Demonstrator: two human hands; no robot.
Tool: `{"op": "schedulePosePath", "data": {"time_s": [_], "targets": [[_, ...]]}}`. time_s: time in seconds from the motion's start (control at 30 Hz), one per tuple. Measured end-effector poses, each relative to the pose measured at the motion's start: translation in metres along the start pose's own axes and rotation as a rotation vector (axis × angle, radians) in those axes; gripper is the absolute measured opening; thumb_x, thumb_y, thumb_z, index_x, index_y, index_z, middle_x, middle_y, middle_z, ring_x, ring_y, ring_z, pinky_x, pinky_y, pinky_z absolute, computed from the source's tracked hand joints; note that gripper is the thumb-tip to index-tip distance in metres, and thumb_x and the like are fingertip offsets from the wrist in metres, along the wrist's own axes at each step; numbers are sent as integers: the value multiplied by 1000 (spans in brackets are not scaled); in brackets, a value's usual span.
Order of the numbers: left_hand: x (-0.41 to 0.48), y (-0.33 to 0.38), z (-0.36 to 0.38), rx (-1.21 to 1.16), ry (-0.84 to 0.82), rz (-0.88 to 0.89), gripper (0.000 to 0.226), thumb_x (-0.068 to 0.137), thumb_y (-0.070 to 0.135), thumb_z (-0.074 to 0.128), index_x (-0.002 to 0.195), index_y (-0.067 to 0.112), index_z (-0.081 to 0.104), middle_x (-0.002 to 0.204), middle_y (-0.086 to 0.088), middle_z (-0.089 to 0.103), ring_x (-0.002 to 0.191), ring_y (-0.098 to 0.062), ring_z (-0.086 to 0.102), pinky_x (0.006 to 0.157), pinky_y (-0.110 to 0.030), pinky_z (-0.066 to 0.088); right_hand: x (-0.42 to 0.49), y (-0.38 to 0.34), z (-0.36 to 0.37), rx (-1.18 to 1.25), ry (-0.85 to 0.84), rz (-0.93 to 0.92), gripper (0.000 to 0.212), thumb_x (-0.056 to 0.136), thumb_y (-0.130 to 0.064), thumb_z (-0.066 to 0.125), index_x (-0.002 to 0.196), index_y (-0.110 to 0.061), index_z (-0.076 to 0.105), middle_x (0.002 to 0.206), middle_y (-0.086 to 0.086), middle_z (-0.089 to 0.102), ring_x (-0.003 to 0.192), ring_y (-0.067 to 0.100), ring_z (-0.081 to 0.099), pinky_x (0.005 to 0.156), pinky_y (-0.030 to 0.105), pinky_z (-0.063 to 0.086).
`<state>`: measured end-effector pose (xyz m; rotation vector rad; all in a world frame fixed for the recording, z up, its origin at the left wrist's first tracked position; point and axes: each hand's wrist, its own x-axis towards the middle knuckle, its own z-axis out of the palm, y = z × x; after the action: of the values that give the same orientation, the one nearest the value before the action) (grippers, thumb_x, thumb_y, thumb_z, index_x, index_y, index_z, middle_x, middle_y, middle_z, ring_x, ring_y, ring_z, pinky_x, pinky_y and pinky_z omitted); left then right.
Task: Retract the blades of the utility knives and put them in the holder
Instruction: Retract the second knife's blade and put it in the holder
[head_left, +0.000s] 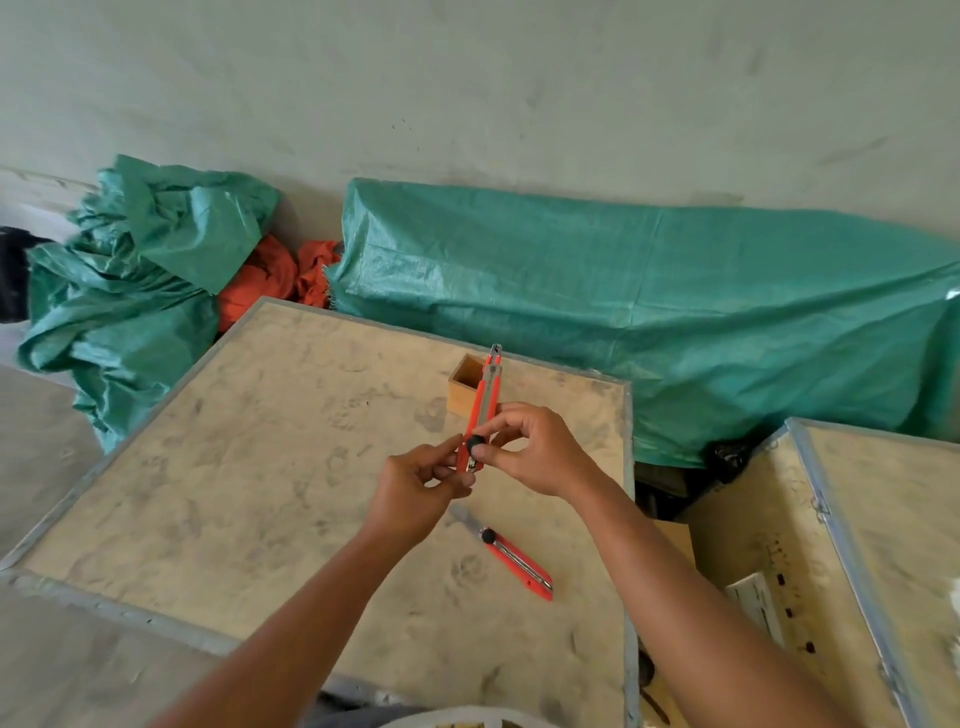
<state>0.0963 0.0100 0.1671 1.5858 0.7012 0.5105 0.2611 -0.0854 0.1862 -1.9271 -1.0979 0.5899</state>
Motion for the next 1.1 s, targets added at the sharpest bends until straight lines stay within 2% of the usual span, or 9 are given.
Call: {"op": "schedulePosePath", "data": {"time_s": [0.1,0.23,0.33,0.47,0.67,0.77,0.87,1.0,1.1], "targets": [[1,1,1,3,-10,3,51,77,-4,79,125,7,67,96,-16,74,88,-34,73,75,-21,60,-3,-2,3,-38,83,22,23,77,-35,86,93,-23,76,101,-9,75,90,8,71,81,33,62],[7,5,0,-24,-5,13,51,76,-5,79,124,9,68,97,-18,73,88,-37,70,74,-21,60,-3,-5,0,5,64,7,30,82,-30,83,111,-27,75,117,-10,72,92,5,71,75,19,55],[10,7,1,-31,-14,28,51,76,-4,79,124,12,68,95,-17,73,86,-36,71,76,-21,59,-1,-4,0,8,108,-46,21,81,-23,85,101,-21,79,107,-6,73,90,7,70,79,20,58],[16,7,1,-25,-27,51,50,77,-5,78,123,13,68,95,-17,72,85,-35,70,75,-17,58,3,-3,4,-41,213,-49,23,75,-30,89,88,-17,74,102,-3,73,90,10,69,79,21,58],[30,3,-1,5,-33,43,51,76,-2,80,123,15,68,95,-12,74,85,-30,71,77,-15,56,13,0,3,1,182,-68,22,79,-25,86,99,-20,78,104,-8,73,94,2,68,75,8,53],[40,-3,-2,30,-36,38,51,77,-2,80,123,17,69,94,-12,74,84,-27,71,84,-24,59,23,5,11,-9,246,-53,20,78,-27,87,88,-15,75,101,-2,73,92,8,71,75,15,58],[53,-9,-2,45,-41,30,50,77,-3,79,122,16,70,92,-9,75,78,-17,69,88,-33,59,35,12,17,-22,282,-26,26,76,-34,87,84,-16,70,96,-3,71,88,10,70,71,20,60],[77,-13,-2,79,-59,5,52,76,3,82,122,21,70,93,-1,78,85,-15,73,84,-18,55,54,19,9,109,251,86,23,88,-33,77,106,-19,75,108,-6,75,95,6,71,76,12,55],[99,-16,1,137,-62,-23,51,76,6,82,122,25,70,93,3,78,88,-12,73,87,-19,50,76,28,-2,105,301,125,21,92,-18,73,113,-15,77,112,1,77,97,12,74,88,28,61]]}}
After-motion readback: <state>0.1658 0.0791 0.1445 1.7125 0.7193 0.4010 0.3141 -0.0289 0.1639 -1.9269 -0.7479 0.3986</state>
